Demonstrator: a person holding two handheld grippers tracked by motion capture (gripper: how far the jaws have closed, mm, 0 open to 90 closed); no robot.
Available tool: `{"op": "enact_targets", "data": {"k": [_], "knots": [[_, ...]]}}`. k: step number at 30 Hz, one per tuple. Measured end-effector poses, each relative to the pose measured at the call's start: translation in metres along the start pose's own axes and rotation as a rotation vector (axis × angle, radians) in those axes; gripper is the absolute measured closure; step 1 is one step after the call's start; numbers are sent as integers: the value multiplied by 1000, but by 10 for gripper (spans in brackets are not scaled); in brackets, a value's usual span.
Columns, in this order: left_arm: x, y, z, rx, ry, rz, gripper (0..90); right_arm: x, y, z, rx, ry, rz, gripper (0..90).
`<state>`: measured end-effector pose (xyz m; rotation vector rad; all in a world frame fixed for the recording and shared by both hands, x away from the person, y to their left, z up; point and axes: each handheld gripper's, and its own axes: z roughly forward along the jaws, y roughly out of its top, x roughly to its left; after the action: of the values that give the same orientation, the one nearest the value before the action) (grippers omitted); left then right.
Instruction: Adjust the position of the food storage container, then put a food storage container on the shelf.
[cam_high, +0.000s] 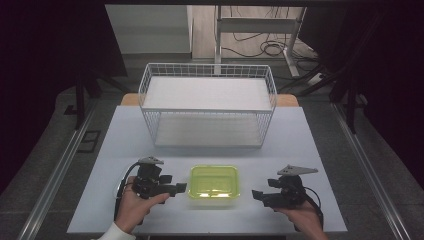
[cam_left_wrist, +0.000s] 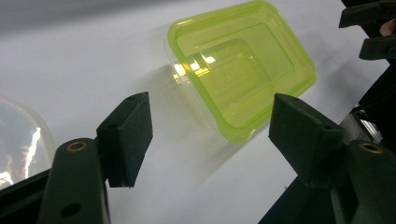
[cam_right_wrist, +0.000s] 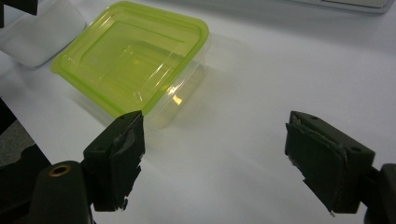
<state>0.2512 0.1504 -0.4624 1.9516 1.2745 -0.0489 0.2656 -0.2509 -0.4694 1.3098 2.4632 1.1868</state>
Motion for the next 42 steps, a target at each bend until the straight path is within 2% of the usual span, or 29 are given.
{"op": "enact_targets", "data": {"k": [7, 13, 18, 28, 33, 36, 42], "knots": [[-1, 0, 1, 8, 28, 14, 308, 3, 5, 1, 43, -14, 14, 221], [-2, 4, 3, 23, 75, 23, 310, 4, 10, 0, 55, -19, 32, 222], [-5, 11, 8, 24, 77, 18, 308, 8, 14, 2, 72, -9, 44, 246], [-6, 19, 17, 61, 76, 6, 309, 15, 28, 12, 84, 10, 65, 280], [-7, 26, 20, 56, 77, -20, 311, 16, 42, 15, 74, 8, 89, 306], [-8, 28, 24, 70, 72, -23, 316, 16, 49, 21, 70, 7, 98, 317], [-7, 29, 37, 100, 77, -48, 336, 15, 49, 33, 99, 4, 103, 330]]}}
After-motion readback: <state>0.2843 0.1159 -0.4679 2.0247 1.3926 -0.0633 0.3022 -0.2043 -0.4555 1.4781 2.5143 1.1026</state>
